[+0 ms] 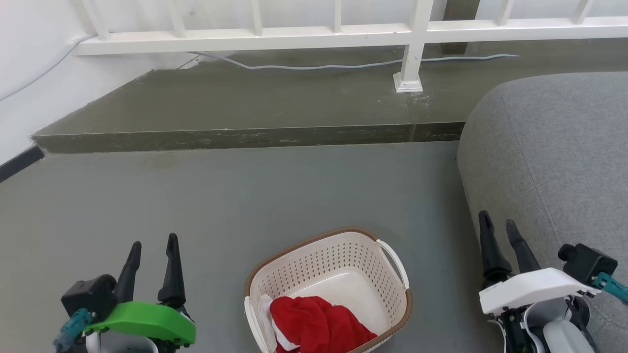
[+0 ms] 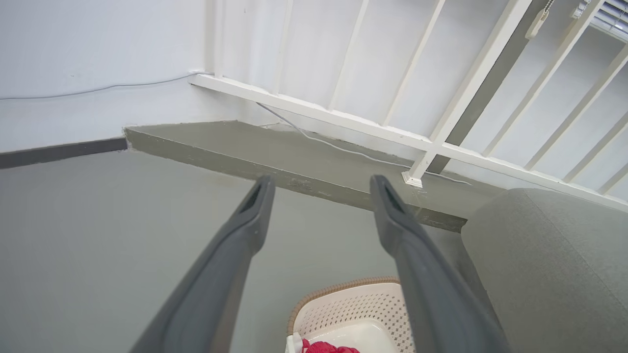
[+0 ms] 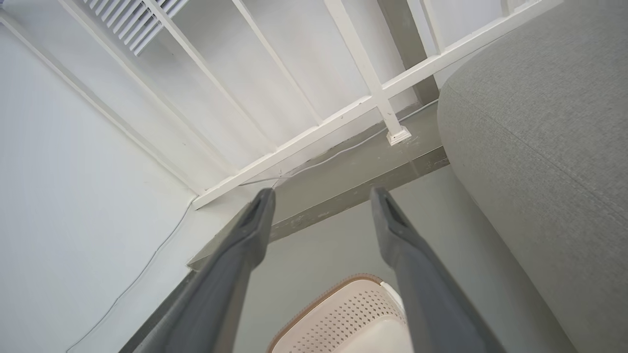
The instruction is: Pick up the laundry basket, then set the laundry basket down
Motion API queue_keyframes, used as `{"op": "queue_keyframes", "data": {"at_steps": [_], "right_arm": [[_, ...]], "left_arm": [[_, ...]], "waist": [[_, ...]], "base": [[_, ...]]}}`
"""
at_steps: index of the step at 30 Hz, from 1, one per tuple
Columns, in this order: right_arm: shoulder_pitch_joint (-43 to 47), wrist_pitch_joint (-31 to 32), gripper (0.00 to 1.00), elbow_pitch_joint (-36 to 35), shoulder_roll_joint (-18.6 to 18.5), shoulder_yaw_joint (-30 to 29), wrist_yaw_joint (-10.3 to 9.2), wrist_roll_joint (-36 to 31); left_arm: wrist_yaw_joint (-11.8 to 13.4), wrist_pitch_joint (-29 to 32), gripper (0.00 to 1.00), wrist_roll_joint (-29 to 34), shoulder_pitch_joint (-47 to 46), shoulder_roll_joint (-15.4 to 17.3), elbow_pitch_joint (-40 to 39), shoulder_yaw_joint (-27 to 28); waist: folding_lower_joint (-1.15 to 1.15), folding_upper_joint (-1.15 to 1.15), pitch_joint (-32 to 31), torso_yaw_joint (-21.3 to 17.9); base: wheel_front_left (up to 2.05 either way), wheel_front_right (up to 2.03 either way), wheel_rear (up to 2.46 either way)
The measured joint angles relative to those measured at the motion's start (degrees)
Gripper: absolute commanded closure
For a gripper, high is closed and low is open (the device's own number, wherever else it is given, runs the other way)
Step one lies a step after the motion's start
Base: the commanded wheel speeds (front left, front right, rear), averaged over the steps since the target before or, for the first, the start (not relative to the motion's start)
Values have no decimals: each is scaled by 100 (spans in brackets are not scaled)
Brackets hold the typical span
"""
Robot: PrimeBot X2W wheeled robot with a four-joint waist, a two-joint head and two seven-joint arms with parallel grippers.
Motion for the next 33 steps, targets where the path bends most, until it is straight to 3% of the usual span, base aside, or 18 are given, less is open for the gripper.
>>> {"op": "queue_keyframes", "data": {"at_steps": [33], "right_arm": [[121, -624, 0, -559, -47, 591, -425, -2480]], "left_arm": [[322, -612, 0, 2384, 187, 52, -345, -385]], "waist": [[0, 0, 14, -3]], "base": [[0, 0, 0]]}}
